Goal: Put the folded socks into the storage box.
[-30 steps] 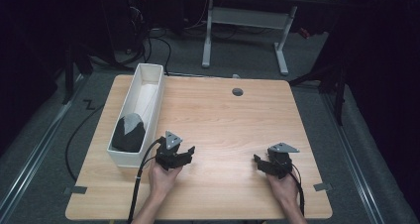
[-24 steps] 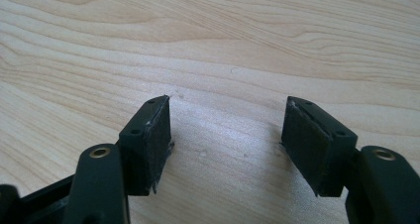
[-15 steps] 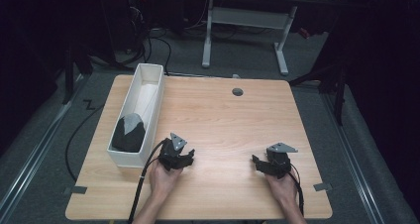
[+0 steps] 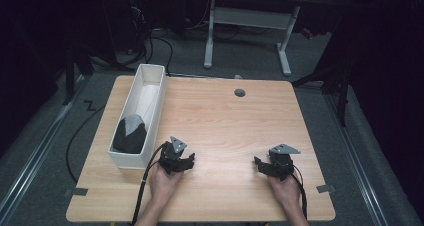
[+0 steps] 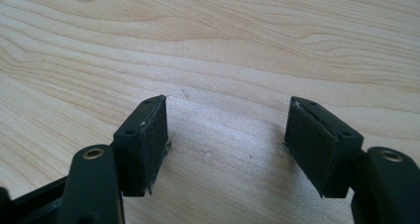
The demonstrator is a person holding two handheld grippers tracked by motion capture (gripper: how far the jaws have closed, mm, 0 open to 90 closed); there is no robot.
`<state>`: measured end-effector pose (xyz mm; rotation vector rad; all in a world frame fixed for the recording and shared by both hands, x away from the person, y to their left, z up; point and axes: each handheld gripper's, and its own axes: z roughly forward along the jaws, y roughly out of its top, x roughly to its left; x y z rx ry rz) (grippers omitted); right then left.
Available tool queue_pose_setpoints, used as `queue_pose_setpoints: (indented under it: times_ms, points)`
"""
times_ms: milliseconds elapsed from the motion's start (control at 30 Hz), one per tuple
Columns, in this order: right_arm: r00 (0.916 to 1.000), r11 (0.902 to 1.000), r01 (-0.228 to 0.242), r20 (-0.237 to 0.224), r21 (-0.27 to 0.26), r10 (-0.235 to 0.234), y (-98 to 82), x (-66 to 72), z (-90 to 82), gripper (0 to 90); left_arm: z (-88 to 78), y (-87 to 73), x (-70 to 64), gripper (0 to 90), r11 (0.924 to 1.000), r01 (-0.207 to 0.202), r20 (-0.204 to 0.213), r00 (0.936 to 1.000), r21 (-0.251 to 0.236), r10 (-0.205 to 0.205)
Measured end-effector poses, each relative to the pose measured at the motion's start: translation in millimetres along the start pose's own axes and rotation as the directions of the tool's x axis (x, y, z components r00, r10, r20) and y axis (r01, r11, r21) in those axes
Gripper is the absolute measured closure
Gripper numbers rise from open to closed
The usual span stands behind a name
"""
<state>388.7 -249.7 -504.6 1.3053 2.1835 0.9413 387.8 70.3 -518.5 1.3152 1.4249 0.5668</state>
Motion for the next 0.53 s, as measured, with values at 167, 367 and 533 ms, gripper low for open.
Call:
queue_pose_setpoints:
  times_ms: [167,367,533]
  points:
    - [1.0,1.0,0.0,0.0,0.0,0.0,-0.1,0.0,0.0,33.0,0.6,0.9,1.3,28.3,0.9999,0.014,-0.005,0.9999,0.005,-0.014]
    - [1.0,1.0,0.0,0.0,0.0,0.0,-0.1,0.0,0.0,33.0,0.5,0.9,1.4,27.8,0.9998,0.017,-0.003,0.9999,0.006,-0.017]
    - [1.0,1.0,-0.001,0.0,0.0,0.001,-0.1,-0.1,0.0,33.0,0.3,0.7,1.4,27.1,0.9999,0.014,0.0,0.9999,0.009,-0.014]
